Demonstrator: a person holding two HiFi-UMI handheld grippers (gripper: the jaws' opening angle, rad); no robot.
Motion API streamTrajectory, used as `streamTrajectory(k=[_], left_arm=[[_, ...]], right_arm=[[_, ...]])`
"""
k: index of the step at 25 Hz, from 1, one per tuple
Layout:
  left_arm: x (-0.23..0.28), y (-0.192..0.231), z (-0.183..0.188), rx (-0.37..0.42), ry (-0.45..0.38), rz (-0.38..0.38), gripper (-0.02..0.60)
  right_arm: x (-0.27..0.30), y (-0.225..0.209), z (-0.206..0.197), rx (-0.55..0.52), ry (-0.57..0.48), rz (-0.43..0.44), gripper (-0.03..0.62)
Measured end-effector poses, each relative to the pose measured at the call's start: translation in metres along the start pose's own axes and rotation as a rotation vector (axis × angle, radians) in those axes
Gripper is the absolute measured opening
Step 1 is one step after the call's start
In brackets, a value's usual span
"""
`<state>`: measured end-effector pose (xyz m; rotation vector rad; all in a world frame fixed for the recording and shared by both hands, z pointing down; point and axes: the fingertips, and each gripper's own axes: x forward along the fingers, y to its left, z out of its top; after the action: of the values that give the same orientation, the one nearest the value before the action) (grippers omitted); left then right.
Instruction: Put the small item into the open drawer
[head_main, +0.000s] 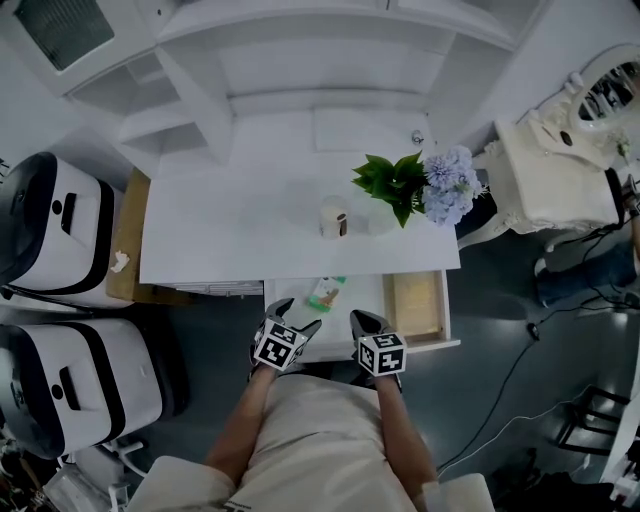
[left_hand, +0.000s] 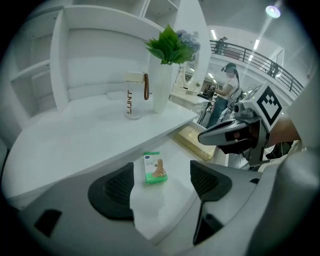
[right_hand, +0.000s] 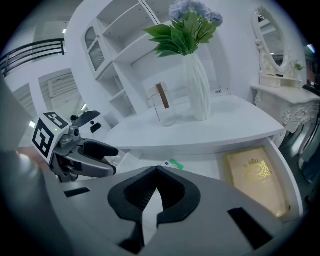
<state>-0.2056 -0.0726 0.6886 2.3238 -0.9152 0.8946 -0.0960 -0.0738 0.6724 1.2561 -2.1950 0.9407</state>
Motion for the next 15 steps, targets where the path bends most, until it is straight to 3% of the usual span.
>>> streamTrajectory(k=[11,15], left_arm=[[-0.0010,-0.0001,0.0025,-0.022,-0.035,-0.026,0.358],[0.0030,-0.0003,0.0012,-0.017,-0.044,-0.033,0.297]], right_arm=[[-0.0017,-0.0011,-0.0018,-0.002,0.004,-0.024,0.025],[-0.0022,-0.0031,-0.0029,-0.002,0.008,-0.030,0.025]])
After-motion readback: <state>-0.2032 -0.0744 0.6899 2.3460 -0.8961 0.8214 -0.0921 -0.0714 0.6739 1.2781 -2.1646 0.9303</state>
